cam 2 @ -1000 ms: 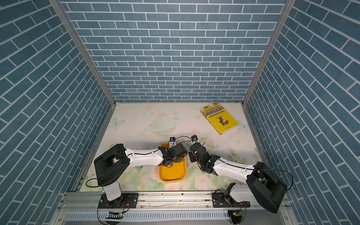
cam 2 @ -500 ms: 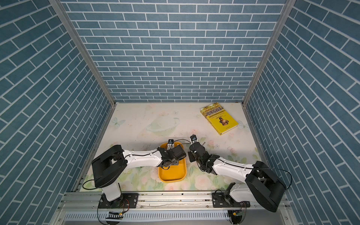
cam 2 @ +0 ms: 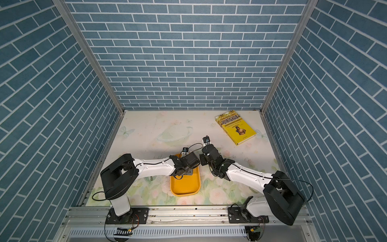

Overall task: Take out the screws from the storage box
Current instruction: Pick up the screw from the storage box.

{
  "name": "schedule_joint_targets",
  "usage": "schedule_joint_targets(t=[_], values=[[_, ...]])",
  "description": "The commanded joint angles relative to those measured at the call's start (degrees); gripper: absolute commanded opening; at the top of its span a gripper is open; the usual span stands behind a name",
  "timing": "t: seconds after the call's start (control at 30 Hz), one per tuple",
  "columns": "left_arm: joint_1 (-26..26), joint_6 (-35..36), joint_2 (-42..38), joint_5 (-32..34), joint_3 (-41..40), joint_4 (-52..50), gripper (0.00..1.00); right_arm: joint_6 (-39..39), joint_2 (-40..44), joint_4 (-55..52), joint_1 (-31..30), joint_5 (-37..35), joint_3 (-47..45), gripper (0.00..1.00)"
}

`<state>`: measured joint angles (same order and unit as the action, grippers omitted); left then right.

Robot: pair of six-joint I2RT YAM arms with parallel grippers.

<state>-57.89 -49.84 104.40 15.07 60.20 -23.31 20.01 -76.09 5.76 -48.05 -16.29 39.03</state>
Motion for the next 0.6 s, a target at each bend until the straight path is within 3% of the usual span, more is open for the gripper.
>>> schedule_joint_targets(t=[0.0, 0.17, 0.37, 0.5, 0.57], values=[[0.35, 1.55, 4.67, -6.65, -2.9, -7.01, 0.3, -3.25, 2.54, -0.12, 0.48, 0.65, 1.76, 0.0], [0.82, 2.44, 7.09, -7.85, -3.41, -6.93, 0.21, -5.52, 7.74, 1.29, 1.11, 0.32, 1.67, 0.0], [1.06, 2.86, 8.05, -8.39, -5.07, -6.34, 0.17, -6.3, 13.33, 0.69, 1.64, -0.43, -0.27, 0.0], [1.16, 3.24, 8.69, -9.19, -5.89, -5.61, 0.0, -6.29, 14.27, 1.28, 1.91, -0.49, -1.8, 0.0], [1.17, 3.45, 8.69, -8.96, -5.72, -5.52, 0.0, -6.3, 14.16, 1.58, 1.93, -0.49, -2.11, 0.0]])
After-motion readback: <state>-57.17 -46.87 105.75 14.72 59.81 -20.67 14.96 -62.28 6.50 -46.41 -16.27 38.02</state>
